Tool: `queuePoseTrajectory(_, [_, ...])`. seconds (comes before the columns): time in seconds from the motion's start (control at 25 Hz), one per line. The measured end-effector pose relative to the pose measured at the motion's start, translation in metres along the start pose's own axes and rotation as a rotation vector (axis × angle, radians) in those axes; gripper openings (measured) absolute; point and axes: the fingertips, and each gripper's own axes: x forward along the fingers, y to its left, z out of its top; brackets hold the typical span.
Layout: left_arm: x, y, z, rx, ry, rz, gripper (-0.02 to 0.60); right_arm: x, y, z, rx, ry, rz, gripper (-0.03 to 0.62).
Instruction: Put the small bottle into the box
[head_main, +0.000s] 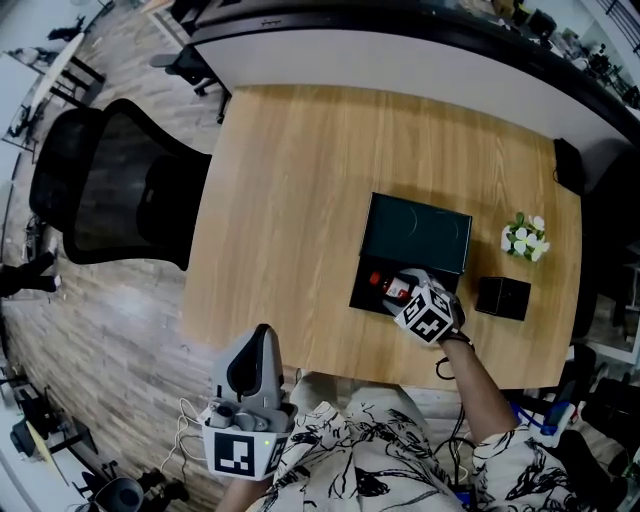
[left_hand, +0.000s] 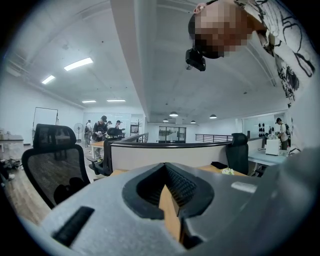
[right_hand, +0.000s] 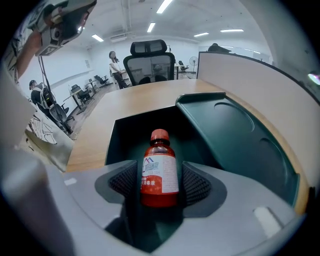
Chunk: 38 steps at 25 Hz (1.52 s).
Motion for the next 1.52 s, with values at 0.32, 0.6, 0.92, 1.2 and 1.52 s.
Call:
queuePoseTrajectory(0.32, [0.003, -0.001, 0.013, -0.003, -0.032, -0.082, 0.003, -0.064, -0.008, 0.032, 0.131, -0.199, -0.136, 0.26])
queuePoseTrajectory(0.6, [0.01, -0.014, 0.033, 0.026, -0.087, -0.195, 0.003, -0.17, -0.012, 0.074, 0.272, -0.525, -0.308, 0.085])
queuePoseTrajectory(0.92, [0.024, -0.018, 0.057, 0.047, -0.144, -0.264, 0.003, -0.261, -0.002, 0.101, 0.299, -0.71, -0.461, 0.006])
queuePoseTrajectory(1.2, [0.028, -0.017, 0.075, 0.083, -0.205, -0.313, 0.003, -0.351, 0.006, 0.122, 0.355, -0.918, -0.598, 0.006])
queuePoseTrajectory(1.52, [0.022, -0.008, 0.091, 0.102, -0.242, -0.314, 0.003, -0.437, 0.018, 0.103, 0.426, -1.049, -0.805, 0.006])
